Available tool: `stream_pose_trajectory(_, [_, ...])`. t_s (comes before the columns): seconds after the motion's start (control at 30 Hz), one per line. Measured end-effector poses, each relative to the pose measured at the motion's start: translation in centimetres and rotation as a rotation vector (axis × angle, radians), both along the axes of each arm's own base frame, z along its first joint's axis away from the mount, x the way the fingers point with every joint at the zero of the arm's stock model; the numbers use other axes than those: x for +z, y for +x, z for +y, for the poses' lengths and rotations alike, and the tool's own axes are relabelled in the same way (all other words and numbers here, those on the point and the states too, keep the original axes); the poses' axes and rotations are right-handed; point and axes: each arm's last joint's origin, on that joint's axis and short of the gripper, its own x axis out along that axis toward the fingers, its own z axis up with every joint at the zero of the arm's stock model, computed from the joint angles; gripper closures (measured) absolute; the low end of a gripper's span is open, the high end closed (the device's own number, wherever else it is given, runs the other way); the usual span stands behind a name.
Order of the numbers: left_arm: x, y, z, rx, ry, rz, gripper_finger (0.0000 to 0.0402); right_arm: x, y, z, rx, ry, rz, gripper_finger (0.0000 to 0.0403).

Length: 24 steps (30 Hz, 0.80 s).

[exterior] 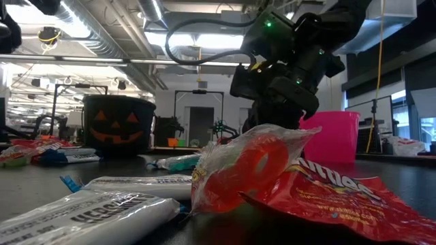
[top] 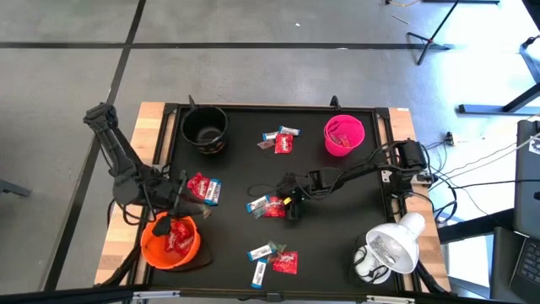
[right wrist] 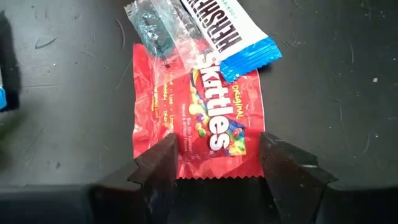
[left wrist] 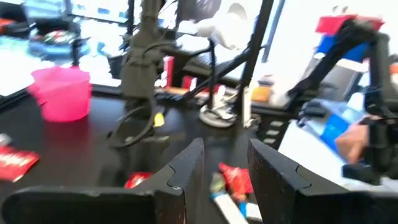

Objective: Sort candy
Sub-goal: Put the red candy into the orange bucket

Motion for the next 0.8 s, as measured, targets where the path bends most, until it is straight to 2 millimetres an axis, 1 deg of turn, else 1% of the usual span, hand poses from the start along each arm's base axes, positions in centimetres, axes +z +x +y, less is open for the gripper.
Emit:
stream_pose_trajectory(0.13, [-1.0,0.5,0.5,-0.023,-0.024,-0.048,0.0287,0.0,0.0,0.0,-0.006,-0.014,0.001,0.0225])
stream_pose_trajectory(0.23, [-1.7,0.9,1.0,0.004,-0.018,-0.046,0.0287,-0.1,-0.1,0.0,-0.005,-0.016,0.006,0.0262])
stream_pose_trajectory(0.4, [-1.5,1.5,1.6,0.056,0.007,-0.064,0.0287,-0.2,-0.2,-0.1,-0.003,-0.018,0.017,0.0327])
stream_pose_trajectory(0.53, [-1.4,1.9,2.2,0.096,0.015,-0.071,0.0287,0.4,-0.4,-0.1,-0.018,-0.009,0.024,0.0372])
stream_pose_trajectory(0.67, [-1.5,2.2,2.6,0.128,0.019,-0.067,0.0287,1.3,-1.1,-0.3,-0.037,-0.024,0.049,0.0399])
stream_pose_trajectory(0.8, [-1.6,2.6,3.0,0.160,0.031,-0.059,0.0287,3.2,-1.8,-0.5,-0.084,-0.061,0.033,0.0401])
